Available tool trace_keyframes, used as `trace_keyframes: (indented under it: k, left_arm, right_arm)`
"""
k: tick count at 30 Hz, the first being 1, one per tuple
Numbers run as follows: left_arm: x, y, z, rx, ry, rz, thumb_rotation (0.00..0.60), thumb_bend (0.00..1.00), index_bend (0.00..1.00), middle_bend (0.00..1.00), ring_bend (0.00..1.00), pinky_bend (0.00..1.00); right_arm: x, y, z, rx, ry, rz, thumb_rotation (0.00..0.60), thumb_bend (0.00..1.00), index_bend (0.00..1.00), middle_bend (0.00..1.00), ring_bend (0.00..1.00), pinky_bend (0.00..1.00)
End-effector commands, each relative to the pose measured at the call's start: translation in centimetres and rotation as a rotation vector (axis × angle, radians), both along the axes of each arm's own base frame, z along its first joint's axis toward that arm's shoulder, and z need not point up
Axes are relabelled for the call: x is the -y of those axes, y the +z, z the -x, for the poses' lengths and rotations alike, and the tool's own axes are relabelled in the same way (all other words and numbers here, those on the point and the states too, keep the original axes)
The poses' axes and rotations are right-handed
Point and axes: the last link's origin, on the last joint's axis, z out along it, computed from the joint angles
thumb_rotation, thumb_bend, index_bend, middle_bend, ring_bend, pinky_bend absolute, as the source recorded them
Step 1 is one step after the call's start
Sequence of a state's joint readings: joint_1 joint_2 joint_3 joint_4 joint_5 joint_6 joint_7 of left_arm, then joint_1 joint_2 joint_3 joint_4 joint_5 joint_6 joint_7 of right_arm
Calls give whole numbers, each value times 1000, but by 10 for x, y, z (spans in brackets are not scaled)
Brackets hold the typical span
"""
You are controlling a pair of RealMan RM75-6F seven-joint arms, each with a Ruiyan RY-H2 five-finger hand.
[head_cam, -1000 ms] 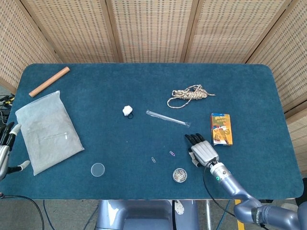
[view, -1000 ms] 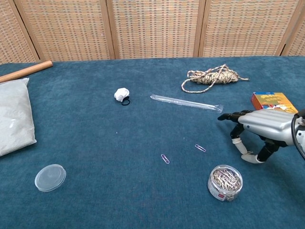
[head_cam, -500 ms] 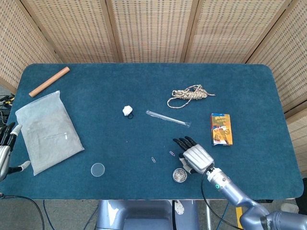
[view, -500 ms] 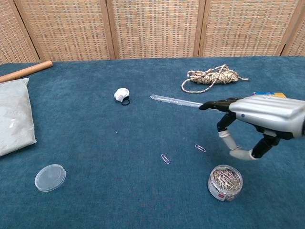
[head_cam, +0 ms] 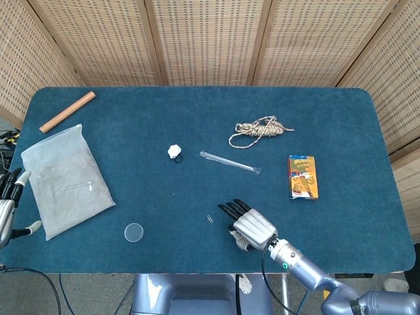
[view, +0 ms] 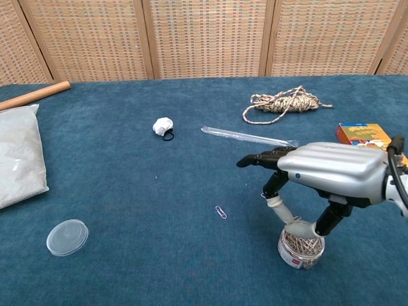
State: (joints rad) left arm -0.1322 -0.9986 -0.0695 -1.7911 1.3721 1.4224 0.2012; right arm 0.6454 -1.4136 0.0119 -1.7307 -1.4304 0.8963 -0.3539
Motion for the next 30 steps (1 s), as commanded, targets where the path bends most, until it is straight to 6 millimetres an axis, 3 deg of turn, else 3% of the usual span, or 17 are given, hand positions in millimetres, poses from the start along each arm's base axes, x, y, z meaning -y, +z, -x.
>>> trace_keyframes:
  k: [1,10,17,30]
  left_arm:
    - [0,-1,0,0,1,3,600,0,0,0,0,0]
    - [1,-2,-1,-1,-2,10,600,0,0,0,0,0]
    - [0,-2,-1,-1,0,10,600,0,0,0,0,0]
    - [1,-3,-1,-2,-4,9,600,0,0,0,0,0]
  right_arm:
    - [0,-2,2,-3,-9,-1,600,494,693,0,0,0]
    - [-1,-8,9,-27,-27,-17,600,494,692,0,0,0]
    - [-2,-6,13,-50,-27,-28,600,444,572,0,0,0]
    - [-3,-3,12,-35,-19,-17,600,414,483,0,0,0]
